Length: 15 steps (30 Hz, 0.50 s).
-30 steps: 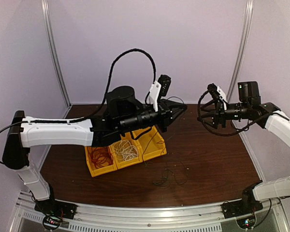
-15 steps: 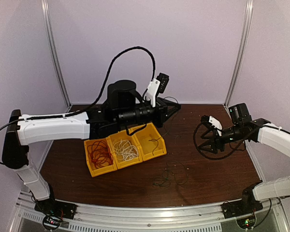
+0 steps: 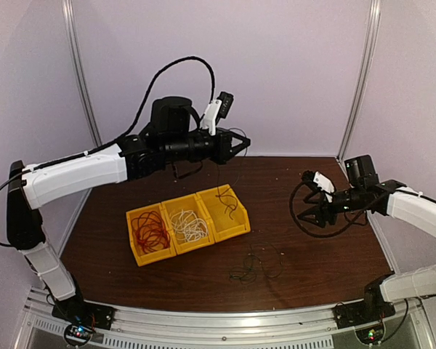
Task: Untangle the cables
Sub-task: Place the untangled cable in the bin.
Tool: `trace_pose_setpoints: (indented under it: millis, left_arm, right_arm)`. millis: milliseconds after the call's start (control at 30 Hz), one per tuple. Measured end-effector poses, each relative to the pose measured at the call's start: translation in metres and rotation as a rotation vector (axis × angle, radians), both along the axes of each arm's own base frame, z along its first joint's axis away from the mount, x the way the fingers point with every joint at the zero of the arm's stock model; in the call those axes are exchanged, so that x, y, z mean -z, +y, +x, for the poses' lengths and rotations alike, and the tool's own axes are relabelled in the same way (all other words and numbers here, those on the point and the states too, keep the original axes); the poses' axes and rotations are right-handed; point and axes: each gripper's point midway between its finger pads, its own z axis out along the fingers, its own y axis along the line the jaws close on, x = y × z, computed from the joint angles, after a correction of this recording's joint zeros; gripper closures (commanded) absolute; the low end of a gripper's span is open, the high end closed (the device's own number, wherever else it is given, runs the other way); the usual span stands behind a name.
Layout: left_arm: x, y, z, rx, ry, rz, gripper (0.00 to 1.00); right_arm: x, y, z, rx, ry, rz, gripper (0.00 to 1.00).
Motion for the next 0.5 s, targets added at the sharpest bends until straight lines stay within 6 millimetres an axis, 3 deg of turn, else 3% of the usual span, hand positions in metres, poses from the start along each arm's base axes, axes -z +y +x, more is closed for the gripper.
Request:
trace_pose_setpoints:
  millis: [500]
  left_arm:
    - [0.018,-0.001,0.010,0.009,0.029,0.026,1.00]
  right_arm:
    - [0.002,-0.002,0.002,0.015,-0.003,-0.014,0.32]
